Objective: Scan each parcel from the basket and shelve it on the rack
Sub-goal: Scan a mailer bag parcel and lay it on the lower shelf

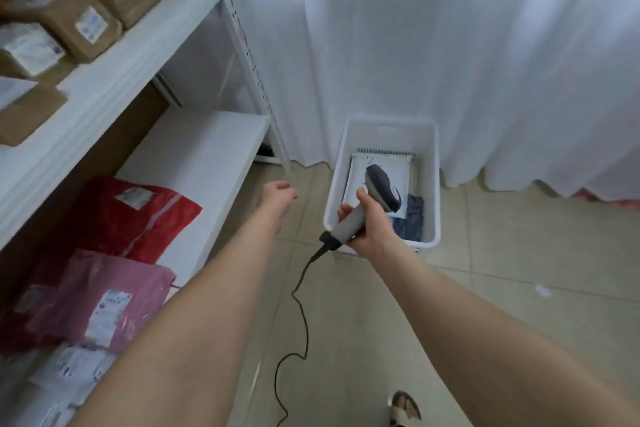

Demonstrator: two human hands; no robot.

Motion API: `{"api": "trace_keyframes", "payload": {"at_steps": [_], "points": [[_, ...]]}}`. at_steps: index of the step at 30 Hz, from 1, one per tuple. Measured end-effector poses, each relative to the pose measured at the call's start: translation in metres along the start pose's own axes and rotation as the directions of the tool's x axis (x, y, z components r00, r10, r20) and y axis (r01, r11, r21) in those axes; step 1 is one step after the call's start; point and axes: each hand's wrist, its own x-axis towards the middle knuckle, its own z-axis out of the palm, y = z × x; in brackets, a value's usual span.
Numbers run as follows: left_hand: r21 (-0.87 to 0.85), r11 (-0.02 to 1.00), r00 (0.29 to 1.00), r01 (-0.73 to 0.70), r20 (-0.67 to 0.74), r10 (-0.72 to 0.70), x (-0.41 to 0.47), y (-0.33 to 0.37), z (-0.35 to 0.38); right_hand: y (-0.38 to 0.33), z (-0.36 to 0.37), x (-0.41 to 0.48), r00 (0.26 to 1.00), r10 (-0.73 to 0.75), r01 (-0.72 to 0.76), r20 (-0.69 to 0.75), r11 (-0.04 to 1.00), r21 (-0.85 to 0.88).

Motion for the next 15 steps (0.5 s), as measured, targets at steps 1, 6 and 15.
{"api": "trace_keyframes", "payload": {"at_steps": [1,6,15], "points": [[0.005,1.000,1.000,-0.005,0.011,0.005,0.004,0.010,0.016,-0.014,-0.004,0.007,1.000,-0.005,0.005,-0.007,1.000,0.023],[0.041,0.999,0.996,0.001,0.092,-0.005,0.037,0.045,0.084,-0.066,-0.019,0.052,0.998,0.001,0.001,-0.062,1.000,0.026],[0.129,0.991,0.974,0.024,0.222,-0.053,0.155,0.080,0.203,-0.157,-0.035,0.184,0.975,-0.026,0.015,-0.223,0.999,-0.051]]}}
